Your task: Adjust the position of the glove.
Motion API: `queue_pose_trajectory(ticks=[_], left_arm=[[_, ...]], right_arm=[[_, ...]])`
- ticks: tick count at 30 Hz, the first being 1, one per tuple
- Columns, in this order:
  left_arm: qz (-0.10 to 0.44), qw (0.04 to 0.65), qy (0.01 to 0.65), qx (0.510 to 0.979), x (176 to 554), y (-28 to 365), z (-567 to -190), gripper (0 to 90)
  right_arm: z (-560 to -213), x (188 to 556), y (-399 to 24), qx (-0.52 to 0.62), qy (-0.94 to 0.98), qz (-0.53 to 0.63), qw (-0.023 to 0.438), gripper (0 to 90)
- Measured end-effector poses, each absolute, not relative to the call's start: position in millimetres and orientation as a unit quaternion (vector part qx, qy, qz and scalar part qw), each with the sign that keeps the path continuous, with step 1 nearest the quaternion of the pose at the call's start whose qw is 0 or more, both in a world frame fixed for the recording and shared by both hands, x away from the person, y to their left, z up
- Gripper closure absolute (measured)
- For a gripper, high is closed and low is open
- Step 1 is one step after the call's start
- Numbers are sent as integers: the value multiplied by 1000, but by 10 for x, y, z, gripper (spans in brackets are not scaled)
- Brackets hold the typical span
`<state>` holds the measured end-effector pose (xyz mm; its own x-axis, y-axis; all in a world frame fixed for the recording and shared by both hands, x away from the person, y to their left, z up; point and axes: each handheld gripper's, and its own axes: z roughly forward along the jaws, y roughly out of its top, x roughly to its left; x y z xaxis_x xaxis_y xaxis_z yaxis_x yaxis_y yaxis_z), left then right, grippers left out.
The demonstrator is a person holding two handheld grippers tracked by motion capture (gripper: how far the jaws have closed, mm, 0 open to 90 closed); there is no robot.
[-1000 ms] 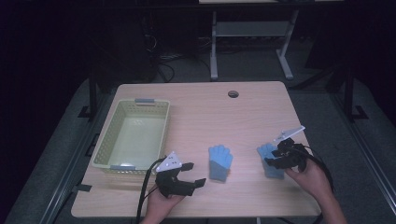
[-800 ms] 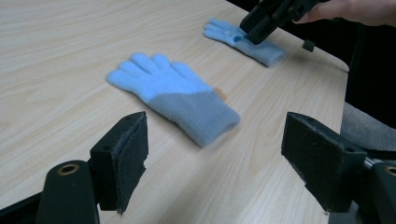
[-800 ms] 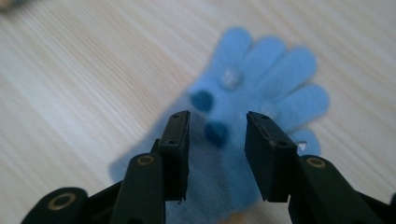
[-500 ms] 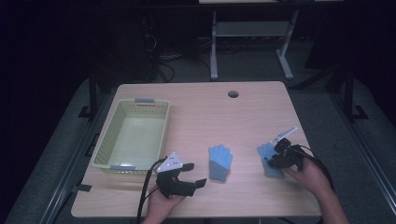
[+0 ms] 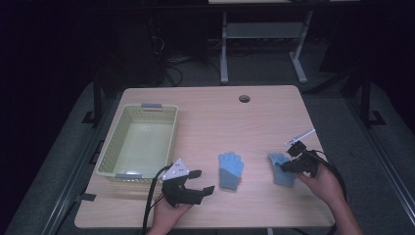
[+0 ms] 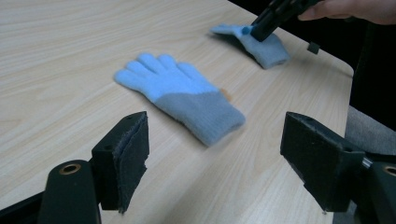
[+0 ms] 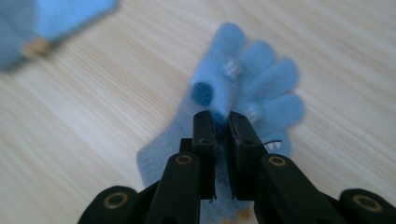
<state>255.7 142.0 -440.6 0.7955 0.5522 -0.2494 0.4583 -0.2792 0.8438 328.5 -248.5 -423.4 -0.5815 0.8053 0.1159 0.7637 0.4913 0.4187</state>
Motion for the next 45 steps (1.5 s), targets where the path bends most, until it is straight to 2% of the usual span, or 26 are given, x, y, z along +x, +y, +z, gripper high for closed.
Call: queue_pose_trajectory(ticks=[9,16,30,37,45], left_arm=[[46,513,322,794,2560,1421,-4421,234],[54,515,320,794,2559,1426,-4401,234],[59,510,327,793,2564,1447,-4402,239],[63,515,328,790,2556,1449,-4384,240],[62,515,328,790,2560,1460,-4374,240]], right_arm=[[-3908,3184,-2121,419,871,243,79,825],[-3818,3173,-1766,401,876,262,63,819],[-3864,3273,-1248,392,875,283,27,812],[-3900,3249,-1123,405,867,289,27,808],[-4137,3214,-959,418,867,270,32,801]])
